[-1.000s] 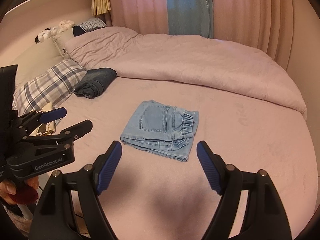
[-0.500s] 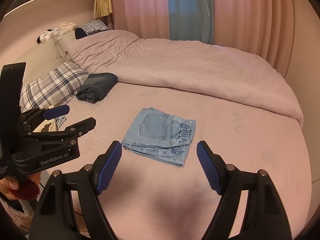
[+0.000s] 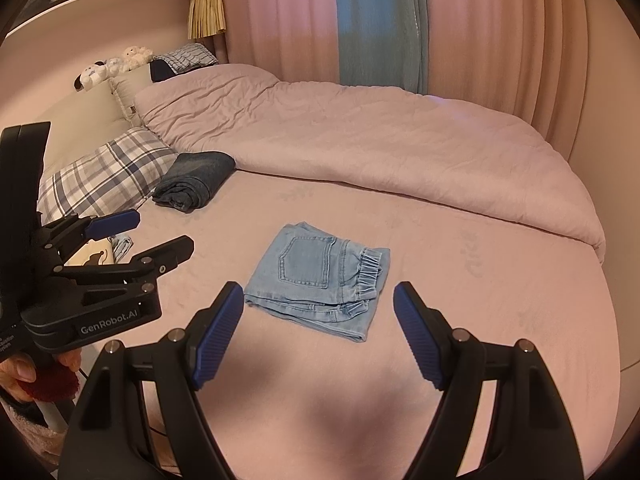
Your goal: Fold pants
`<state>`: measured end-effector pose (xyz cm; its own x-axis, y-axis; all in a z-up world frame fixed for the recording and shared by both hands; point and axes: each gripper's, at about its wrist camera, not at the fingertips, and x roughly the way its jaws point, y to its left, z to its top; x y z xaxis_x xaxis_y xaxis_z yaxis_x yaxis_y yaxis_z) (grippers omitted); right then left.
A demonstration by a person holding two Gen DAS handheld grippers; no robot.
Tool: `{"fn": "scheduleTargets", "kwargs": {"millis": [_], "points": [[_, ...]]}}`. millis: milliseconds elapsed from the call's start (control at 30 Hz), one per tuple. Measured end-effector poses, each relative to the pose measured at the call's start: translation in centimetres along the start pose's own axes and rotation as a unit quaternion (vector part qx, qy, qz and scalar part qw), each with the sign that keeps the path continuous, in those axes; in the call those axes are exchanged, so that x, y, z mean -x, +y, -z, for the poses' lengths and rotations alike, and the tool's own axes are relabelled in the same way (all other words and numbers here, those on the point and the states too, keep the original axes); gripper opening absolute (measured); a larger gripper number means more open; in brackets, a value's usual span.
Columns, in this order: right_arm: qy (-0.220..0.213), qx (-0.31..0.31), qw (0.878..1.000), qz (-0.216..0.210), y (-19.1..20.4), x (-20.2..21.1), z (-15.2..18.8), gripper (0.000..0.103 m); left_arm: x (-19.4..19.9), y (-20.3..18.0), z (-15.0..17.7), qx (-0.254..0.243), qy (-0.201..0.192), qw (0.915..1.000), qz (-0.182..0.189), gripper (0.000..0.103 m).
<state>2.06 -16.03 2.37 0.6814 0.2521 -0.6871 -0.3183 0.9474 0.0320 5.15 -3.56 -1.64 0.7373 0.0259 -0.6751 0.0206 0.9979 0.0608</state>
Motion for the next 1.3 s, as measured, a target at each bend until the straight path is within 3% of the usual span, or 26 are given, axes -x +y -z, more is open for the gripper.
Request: {"fn": "scheduleTargets", "kwargs": {"millis": [1300], "points": [[0.009, -0.001, 1.000, 0.000, 0.07, -0.85, -0.07, 0.078, -0.91, 0.19, 0.20, -0.004, 0.008, 1.0000, 0.000, 0.076]]}}
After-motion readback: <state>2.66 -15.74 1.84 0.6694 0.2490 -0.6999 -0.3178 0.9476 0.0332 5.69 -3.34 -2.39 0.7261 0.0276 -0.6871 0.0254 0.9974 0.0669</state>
